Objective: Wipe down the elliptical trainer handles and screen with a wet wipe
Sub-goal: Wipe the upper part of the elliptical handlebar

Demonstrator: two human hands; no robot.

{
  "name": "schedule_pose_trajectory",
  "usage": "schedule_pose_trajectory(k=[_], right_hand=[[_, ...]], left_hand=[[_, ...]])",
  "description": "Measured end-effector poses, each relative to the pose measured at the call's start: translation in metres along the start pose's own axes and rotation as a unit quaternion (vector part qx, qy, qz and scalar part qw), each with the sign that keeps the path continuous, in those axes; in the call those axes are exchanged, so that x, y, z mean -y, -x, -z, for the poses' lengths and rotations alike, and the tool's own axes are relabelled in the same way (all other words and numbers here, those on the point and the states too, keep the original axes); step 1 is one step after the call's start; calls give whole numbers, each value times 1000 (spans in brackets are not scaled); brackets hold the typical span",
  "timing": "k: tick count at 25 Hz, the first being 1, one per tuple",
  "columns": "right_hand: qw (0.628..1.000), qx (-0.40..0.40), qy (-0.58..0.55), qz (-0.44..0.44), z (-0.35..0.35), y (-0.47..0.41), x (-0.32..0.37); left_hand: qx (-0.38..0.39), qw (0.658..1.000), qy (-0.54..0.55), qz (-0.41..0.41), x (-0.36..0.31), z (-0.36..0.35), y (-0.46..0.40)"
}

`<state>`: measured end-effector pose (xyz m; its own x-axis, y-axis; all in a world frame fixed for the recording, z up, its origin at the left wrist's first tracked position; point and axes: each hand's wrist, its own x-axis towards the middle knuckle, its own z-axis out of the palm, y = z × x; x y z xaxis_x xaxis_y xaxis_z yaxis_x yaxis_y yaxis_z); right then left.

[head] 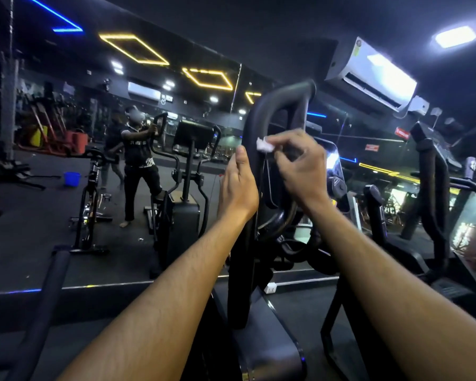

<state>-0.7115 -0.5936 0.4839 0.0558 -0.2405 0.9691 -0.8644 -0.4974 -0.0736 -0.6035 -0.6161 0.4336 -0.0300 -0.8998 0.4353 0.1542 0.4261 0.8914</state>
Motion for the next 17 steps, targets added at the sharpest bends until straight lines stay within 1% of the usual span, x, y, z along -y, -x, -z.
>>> schedule_pose_trajectory(k=[3,5,9,11,13,14,17], right_hand=[[997,-70,10,-23,-4,-42,-1],[995,-82,0,-55,-13,-52,3],[996,-45,-17,-73,-14,-14,11],[997,-3,-29,-67,-5,1,6],[997,34,-41,-62,4,-8,-1],[997,27,-39,-65,7,-18,-5],[991,-77,-11,-108,9,-58,-17]], left_hand=[[1,1000,-6,-4,0,0,1],[0,1000,-5,-9,0,0,1],[1,1000,0,-12,1,0,0],[1,1000,7,-13,3,-1,-1],[2,1000,11,-16,4,-1,-3],[3,1000,11,-17,5,-1,-3],[0,1000,5,-19,7,-2,-3]])
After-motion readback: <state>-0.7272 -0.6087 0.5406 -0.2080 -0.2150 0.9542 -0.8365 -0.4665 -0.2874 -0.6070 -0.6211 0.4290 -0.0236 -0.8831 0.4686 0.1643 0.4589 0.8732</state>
